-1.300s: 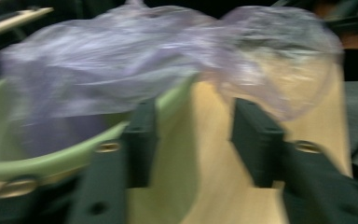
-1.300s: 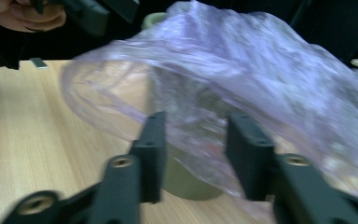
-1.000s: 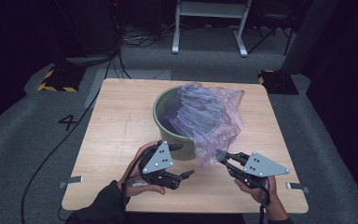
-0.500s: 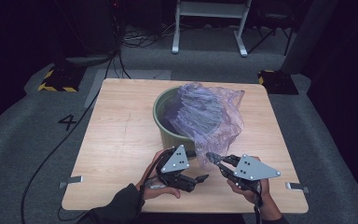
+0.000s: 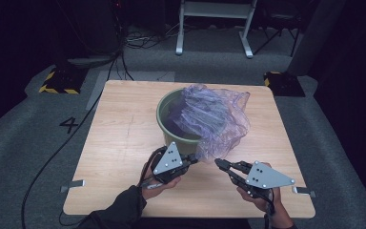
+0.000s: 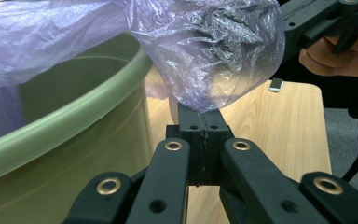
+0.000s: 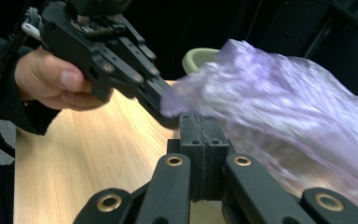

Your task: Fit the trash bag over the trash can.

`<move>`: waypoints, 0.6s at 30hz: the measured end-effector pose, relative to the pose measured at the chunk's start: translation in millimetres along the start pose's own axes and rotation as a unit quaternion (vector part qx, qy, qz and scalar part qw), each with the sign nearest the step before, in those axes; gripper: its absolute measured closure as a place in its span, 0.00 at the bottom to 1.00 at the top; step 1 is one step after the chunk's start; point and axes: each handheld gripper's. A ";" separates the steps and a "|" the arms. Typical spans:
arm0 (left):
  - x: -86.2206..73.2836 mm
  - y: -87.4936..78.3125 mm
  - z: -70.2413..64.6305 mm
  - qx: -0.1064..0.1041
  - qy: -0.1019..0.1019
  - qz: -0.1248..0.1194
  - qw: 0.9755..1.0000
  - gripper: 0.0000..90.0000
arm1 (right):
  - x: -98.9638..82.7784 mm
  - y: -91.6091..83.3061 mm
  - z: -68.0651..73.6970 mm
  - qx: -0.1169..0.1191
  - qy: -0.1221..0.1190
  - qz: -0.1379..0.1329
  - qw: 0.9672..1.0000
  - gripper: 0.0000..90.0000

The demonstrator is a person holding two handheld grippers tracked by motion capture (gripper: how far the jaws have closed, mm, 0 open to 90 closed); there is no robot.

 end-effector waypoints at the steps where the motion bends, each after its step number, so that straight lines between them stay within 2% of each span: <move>1: 0.0 -2.9 0.5 0.005 0.003 -0.001 1.000 1.00 | -0.4 -1.3 -0.8 -0.001 0.000 -0.001 1.000 1.00; 4: -1.1 -10.7 4.0 0.012 0.010 0.002 1.000 1.00 | -2.7 -9.0 -3.8 -0.004 0.000 0.000 1.000 0.92; 7: -4.3 -19.3 10.0 0.022 0.005 0.005 1.000 1.00 | -5.0 -18.1 -7.0 -0.017 0.003 0.000 1.000 0.83; 10: -7.4 -31.3 18.0 0.034 -0.004 0.002 0.999 1.00 | -7.1 -28.1 -13.8 -0.041 0.007 0.005 0.999 0.70; 12: -10.4 -40.5 23.7 0.045 -0.008 0.003 0.999 1.00 | -8.2 -33.8 -20.3 -0.067 0.013 0.008 0.998 0.62; 14: -15.0 -50.5 31.9 0.054 -0.014 0.009 0.998 1.00 | -9.1 -38.5 -27.5 -0.083 0.018 0.006 0.996 0.54; 15: -17.2 -54.6 35.7 0.062 -0.017 0.013 0.998 1.00 | -9.2 -39.3 -31.4 -0.093 0.021 0.012 0.995 0.50; 18: -22.4 -63.3 45.3 0.084 -0.020 0.024 0.996 1.00 | -8.2 -34.9 -37.3 -0.114 0.006 0.038 0.993 0.39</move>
Point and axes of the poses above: each handheld gripper's, and its own axes: y roughly forward along the jaws, x roughly out of its top, z roughly to its left, and after that the axes turned 4 degrees about x, right-handed
